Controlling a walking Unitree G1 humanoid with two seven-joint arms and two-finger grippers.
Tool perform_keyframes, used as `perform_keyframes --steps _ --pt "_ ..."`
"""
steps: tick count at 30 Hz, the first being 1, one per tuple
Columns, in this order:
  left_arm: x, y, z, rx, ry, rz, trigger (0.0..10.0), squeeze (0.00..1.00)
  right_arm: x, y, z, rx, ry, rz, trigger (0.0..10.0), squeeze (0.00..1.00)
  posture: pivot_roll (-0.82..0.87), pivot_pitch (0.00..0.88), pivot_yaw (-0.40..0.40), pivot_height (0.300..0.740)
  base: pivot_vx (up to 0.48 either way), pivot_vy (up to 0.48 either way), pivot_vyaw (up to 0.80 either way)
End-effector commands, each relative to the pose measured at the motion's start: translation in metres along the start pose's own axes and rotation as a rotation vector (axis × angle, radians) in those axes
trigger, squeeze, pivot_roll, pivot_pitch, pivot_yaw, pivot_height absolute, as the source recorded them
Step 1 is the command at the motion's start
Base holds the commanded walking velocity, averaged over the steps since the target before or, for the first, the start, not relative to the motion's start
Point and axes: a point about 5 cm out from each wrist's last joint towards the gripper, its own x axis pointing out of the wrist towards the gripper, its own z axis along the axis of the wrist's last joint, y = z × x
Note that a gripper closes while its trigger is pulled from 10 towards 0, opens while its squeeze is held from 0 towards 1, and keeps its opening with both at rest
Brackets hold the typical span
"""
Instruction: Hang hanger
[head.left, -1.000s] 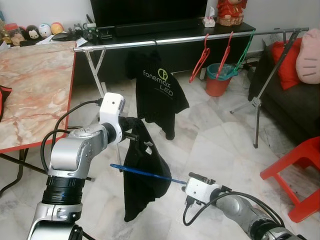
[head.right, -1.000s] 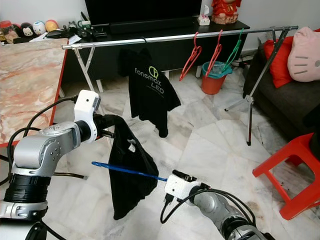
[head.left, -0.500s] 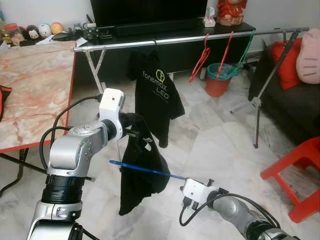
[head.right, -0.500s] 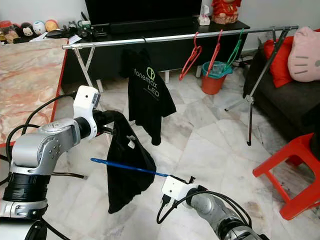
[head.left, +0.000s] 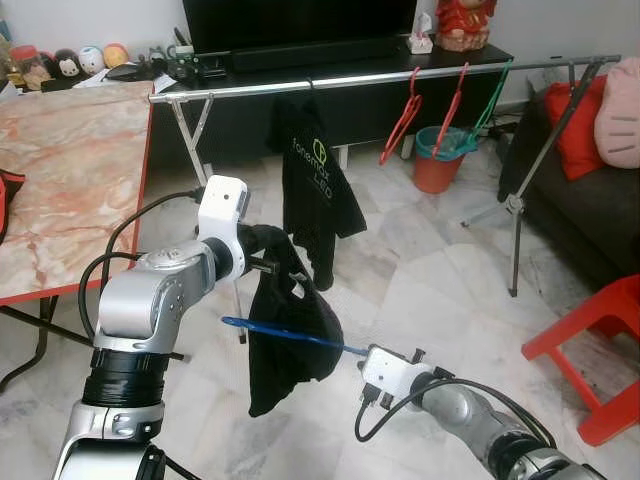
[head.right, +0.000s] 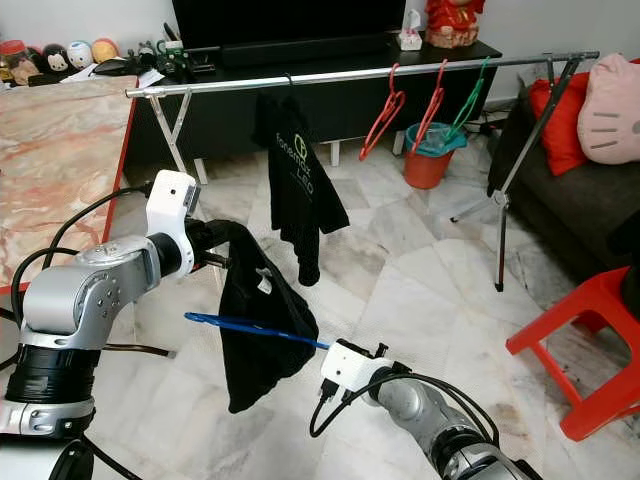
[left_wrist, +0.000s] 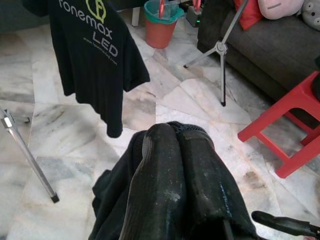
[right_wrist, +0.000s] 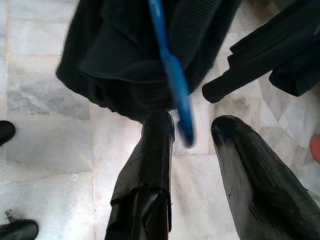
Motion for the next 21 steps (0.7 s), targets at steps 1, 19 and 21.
perform_keyframes --steps 1,19,21 --pt "-0.005 -0.003 0.019 0.028 -0.066 -0.013 10.0 0.00 0.001 -0.005 -0.001 -0.012 0.023 -0.016 10.0 0.00 0.07 0.000 0.019 0.740 0.000 0.000 0.00" --pt "-0.011 -0.016 0.028 0.022 -0.067 -0.079 10.0 0.00 0.005 0.000 0.007 0.008 0.005 0.012 10.0 0.00 0.08 0.000 0.018 0.740 0.000 0.000 0.00" --pt "-0.012 -0.018 0.029 0.023 -0.068 -0.086 10.0 0.00 0.007 0.002 0.009 0.016 -0.003 0.014 10.0 0.00 0.09 0.000 0.019 0.740 0.000 0.000 0.00"
